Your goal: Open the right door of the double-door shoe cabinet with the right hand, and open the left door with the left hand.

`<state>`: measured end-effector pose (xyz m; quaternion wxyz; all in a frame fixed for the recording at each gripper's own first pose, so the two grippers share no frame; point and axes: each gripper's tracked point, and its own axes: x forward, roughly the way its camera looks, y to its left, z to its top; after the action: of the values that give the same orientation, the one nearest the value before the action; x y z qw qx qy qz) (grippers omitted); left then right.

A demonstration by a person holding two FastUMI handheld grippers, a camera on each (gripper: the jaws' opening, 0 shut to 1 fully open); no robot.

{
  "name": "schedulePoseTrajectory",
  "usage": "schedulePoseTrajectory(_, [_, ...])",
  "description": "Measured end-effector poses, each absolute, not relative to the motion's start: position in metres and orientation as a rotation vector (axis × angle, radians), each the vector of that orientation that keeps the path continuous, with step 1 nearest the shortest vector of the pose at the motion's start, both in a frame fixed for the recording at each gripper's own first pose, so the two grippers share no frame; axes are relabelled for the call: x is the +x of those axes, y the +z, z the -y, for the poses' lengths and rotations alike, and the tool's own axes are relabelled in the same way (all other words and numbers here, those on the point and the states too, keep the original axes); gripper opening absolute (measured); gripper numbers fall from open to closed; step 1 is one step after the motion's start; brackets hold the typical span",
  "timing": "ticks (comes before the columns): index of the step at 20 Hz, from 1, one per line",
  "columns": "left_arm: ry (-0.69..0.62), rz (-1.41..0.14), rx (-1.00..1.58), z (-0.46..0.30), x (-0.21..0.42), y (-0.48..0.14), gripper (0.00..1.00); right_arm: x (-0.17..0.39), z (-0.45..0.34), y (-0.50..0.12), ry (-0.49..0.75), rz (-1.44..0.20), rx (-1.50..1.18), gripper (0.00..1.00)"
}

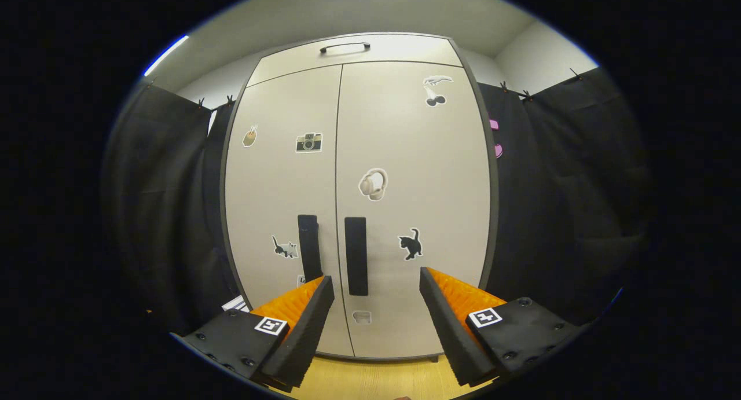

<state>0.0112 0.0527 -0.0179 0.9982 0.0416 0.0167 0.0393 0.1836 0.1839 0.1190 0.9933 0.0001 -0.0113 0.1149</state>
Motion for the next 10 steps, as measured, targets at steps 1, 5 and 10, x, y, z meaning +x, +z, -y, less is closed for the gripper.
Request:
schedulePoseTrajectory(1, [0.086, -0.037, 0.084, -0.056, 0.014, -0.019, 0.95, 0.193, -0.190, 0.124, 0.231, 0.028, 0.001, 0.98])
schedulePoseTrajectory(5, [0.117, -0.048, 0.071, -0.072, 0.020, -0.024, 0.95, 0.233, -0.206, 0.125, 0.225, 0.009, 0.013, 1.00])
schedulePoseTrajectory(10, [0.156, -0.057, 0.078, -0.089, 0.029, -0.029, 0.95, 0.269, -0.216, 0.113, 0.212, -0.037, 0.015, 0.94])
